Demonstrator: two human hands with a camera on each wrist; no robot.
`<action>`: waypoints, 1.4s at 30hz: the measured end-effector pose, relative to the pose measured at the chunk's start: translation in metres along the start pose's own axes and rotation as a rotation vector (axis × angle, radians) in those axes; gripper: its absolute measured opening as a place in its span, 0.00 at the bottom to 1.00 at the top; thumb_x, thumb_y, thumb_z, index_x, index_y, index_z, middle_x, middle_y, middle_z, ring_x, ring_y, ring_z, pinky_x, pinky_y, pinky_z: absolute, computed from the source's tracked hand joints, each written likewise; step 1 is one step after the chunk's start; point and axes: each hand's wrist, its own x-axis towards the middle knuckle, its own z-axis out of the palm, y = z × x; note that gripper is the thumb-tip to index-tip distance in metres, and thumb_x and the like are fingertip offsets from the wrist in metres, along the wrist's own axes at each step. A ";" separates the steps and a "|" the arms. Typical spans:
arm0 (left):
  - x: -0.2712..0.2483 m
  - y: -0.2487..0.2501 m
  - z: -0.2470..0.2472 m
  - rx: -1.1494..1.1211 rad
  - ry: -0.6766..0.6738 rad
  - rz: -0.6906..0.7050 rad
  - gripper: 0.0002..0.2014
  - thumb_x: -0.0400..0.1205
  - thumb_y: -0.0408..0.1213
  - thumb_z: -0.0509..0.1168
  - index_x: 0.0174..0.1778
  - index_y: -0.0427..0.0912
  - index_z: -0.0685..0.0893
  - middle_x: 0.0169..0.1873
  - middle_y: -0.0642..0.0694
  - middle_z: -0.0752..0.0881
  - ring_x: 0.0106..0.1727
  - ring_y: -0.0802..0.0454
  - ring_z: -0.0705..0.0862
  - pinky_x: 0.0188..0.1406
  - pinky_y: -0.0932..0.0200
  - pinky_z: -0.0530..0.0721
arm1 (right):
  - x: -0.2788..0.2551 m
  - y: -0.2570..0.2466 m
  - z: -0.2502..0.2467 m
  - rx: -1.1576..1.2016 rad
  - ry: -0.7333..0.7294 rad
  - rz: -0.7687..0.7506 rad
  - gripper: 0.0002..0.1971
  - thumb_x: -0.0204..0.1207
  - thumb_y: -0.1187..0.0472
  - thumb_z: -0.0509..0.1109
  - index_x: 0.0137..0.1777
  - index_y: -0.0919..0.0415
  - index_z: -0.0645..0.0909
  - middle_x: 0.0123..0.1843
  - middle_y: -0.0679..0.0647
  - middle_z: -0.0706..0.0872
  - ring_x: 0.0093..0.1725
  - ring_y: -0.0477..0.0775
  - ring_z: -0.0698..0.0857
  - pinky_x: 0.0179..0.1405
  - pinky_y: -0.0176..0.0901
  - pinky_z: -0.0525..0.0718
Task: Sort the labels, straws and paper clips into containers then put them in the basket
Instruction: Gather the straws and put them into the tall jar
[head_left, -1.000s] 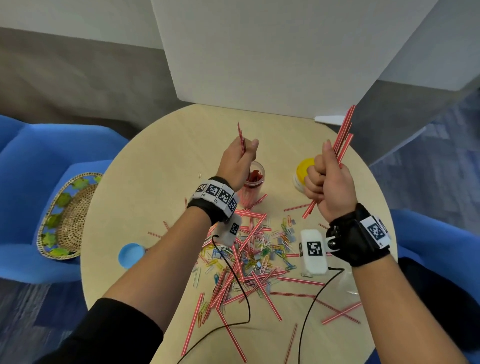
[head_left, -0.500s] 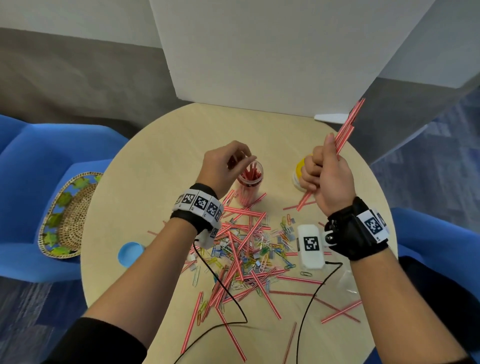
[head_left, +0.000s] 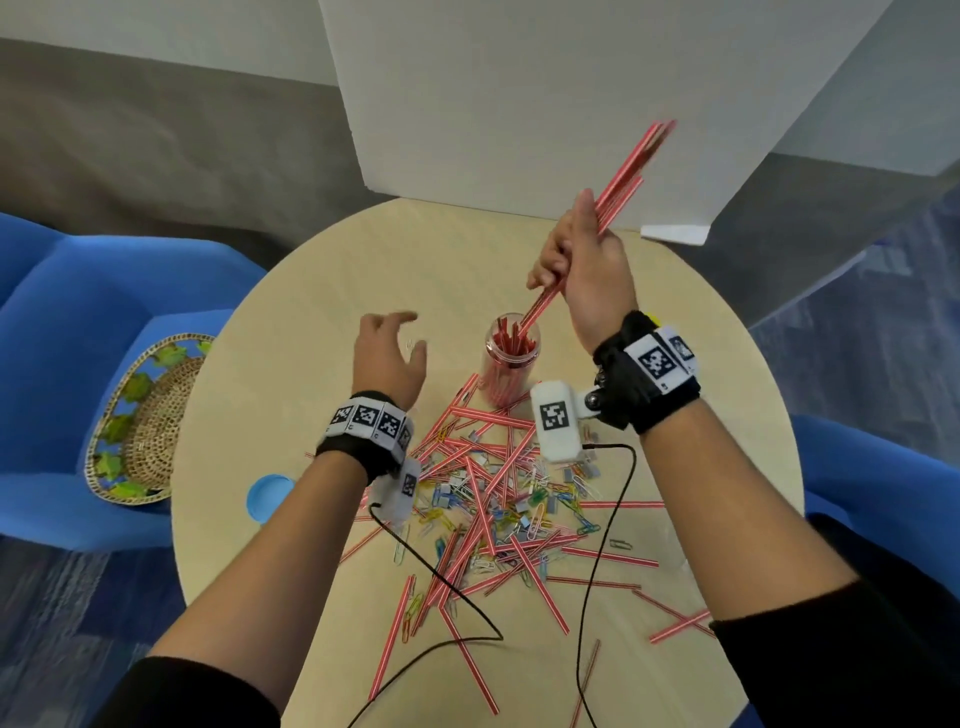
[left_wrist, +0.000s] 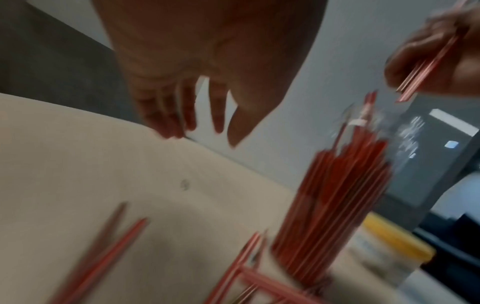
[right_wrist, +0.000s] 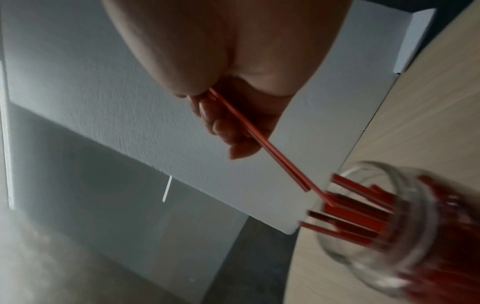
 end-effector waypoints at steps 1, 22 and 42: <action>-0.002 -0.015 0.001 0.156 -0.096 -0.100 0.22 0.80 0.42 0.69 0.71 0.47 0.78 0.69 0.40 0.72 0.66 0.41 0.77 0.63 0.45 0.80 | 0.001 0.008 0.003 -0.093 -0.025 -0.014 0.26 0.90 0.46 0.48 0.29 0.55 0.65 0.24 0.50 0.66 0.27 0.53 0.72 0.41 0.54 0.84; -0.023 -0.084 0.015 0.616 -0.353 -0.207 0.43 0.67 0.63 0.76 0.74 0.58 0.63 0.74 0.42 0.64 0.76 0.33 0.63 0.65 0.29 0.75 | -0.007 0.042 -0.006 -1.136 -0.298 -0.060 0.03 0.72 0.62 0.79 0.43 0.53 0.92 0.43 0.50 0.90 0.44 0.48 0.86 0.54 0.38 0.83; -0.021 -0.088 0.017 0.602 -0.376 -0.199 0.46 0.69 0.62 0.74 0.79 0.57 0.59 0.79 0.42 0.59 0.79 0.33 0.58 0.70 0.28 0.71 | 0.000 0.025 0.032 -1.426 -0.309 0.101 0.05 0.72 0.64 0.76 0.44 0.56 0.93 0.48 0.55 0.90 0.50 0.56 0.87 0.46 0.41 0.83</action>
